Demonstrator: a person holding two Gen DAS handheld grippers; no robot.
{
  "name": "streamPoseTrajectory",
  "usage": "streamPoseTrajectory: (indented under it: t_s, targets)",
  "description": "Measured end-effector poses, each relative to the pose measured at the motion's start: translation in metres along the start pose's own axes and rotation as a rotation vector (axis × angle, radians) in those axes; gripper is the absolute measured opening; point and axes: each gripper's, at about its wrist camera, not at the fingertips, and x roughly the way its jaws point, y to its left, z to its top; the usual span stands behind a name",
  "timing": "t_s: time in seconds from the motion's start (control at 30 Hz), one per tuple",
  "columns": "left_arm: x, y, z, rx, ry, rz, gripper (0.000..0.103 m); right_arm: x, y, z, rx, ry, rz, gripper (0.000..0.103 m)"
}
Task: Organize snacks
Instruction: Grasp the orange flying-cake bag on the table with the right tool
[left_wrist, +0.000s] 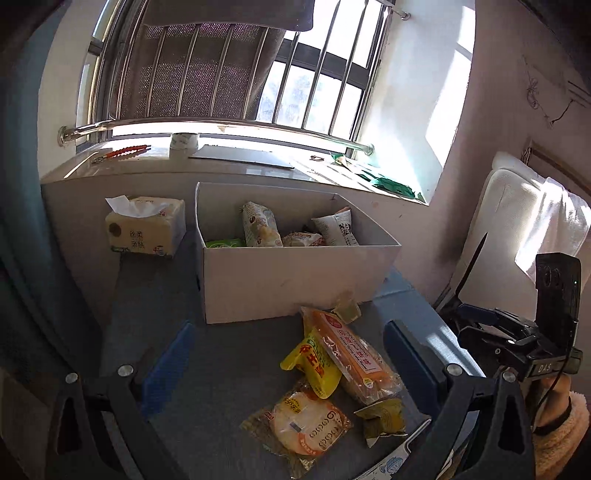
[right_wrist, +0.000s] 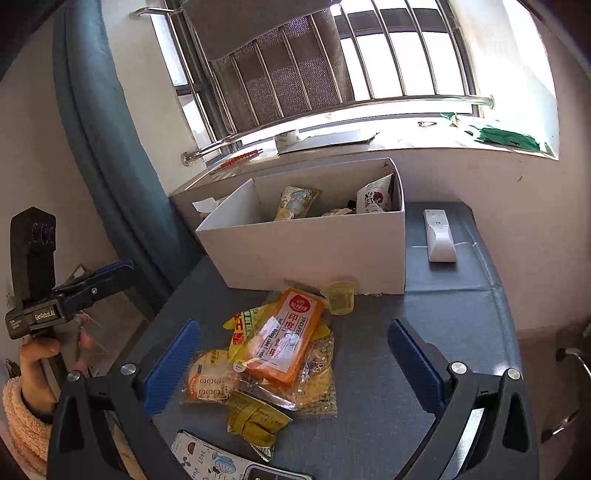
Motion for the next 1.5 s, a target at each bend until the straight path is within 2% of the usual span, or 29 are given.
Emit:
streamPoseTrajectory:
  t_s: [0.13,0.23,0.5,0.77,0.93,1.17,1.3,1.5]
  targets:
    - [-0.002,-0.009,-0.035,-0.038,0.007,0.015,0.103,-0.006,-0.003,-0.036,0.071,0.021,-0.015,0.103]
    - [-0.001,-0.017,-0.056,-0.039,0.023,0.011,0.103,-0.004,-0.004,-0.051,0.080,0.058,-0.011,0.103]
    - [0.006,-0.032,-0.077,0.014,0.053,0.016,0.103,0.017,-0.002,-0.068,0.167,0.137,0.062,0.103]
    - [0.008,-0.036,-0.086,0.041,0.066,0.008,0.103,0.023,0.003,-0.069,0.187,0.158,0.069,0.103]
    - [-0.003,-0.029,-0.083,0.037,0.036,0.024,0.103,0.003,-0.014,-0.059,0.250,0.074,0.086,0.103]
    - [-0.016,-0.009,-0.079,-0.035,-0.001,0.046,0.103,-0.014,-0.038,-0.052,0.333,0.016,0.072,0.103]
    - [-0.015,-0.002,-0.082,-0.068,-0.001,0.044,0.103,-0.009,-0.035,-0.051,0.303,0.032,0.041,0.103]
    - [-0.013,0.000,-0.086,-0.067,0.013,0.054,0.103,0.013,-0.021,-0.045,0.267,0.088,0.061,0.103]
